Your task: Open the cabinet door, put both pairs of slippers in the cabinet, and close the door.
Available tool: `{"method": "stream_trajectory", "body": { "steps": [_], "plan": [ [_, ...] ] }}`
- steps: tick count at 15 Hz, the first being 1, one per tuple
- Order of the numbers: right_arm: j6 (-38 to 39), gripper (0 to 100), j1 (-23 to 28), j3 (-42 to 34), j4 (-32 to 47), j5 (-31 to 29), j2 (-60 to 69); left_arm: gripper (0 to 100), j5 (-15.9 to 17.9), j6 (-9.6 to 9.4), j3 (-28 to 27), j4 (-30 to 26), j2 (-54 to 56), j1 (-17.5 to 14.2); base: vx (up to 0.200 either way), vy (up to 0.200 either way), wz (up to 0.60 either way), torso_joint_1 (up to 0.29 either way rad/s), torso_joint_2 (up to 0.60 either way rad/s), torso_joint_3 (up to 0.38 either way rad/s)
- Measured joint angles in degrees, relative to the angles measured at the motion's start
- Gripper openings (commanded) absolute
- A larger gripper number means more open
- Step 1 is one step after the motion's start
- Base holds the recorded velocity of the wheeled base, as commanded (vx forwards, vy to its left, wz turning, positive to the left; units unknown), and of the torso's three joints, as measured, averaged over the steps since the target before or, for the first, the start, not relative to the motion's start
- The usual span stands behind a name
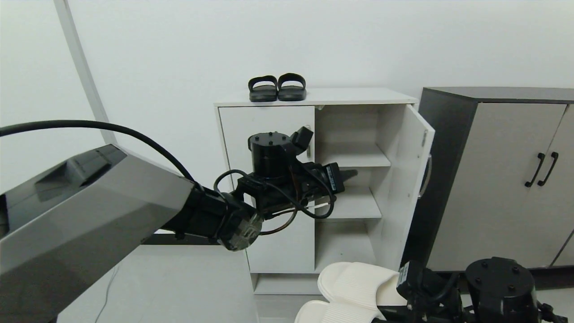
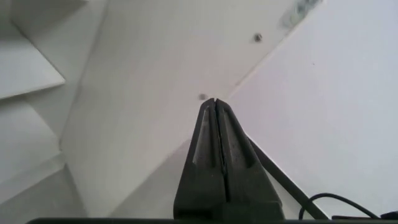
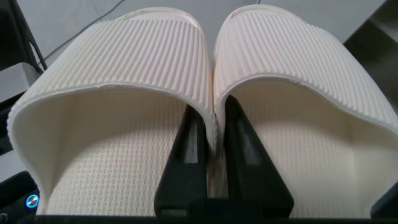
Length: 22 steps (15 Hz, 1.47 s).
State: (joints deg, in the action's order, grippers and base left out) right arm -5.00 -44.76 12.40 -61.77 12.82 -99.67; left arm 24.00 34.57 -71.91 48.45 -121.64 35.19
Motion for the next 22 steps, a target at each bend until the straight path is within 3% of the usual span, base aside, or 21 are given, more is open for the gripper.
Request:
{"method": "stream_trajectory", "body": {
  "steps": [6,11,15,18,22],
  "plan": [
    [-0.7,0,0.0,-0.2,-0.1,0.0,0.0,0,0.0,-0.83,8.8,-0.1,8.1,-4.5,0.0,0.0,0.0,0.0,0.0,0.0],
    [-0.5,0,0.9,0.4,-0.1,-0.2,-0.2,0,0.0,-5.51,26.6,-0.2,25.7,-10.2,0.0,0.0,0.0,0.0,0.0,0.0],
    [-0.1,0,2.6,2.4,-0.1,-0.6,-1.8,0,-0.7,-7.25,41.5,-2.0,45.0,-14.3,0.0,0.0,0.0,0.0,0.0,0.0],
    [0.9,0,3.6,4.1,-0.1,-3.3,-3.3,0,-2.6,-8.9,49.3,-12.0,61.8,-18.7,0.0,0.0,0.0,0.0,0.0,0.0],
    [4.3,0,3.9,6.4,-0.8,-6.5,-4.8,0,-5.6,-14.06,52.7,-37.3,84.2,-22.6,0.0,0.0,0.0,0.0,0.0,0.0]
  ]
}}
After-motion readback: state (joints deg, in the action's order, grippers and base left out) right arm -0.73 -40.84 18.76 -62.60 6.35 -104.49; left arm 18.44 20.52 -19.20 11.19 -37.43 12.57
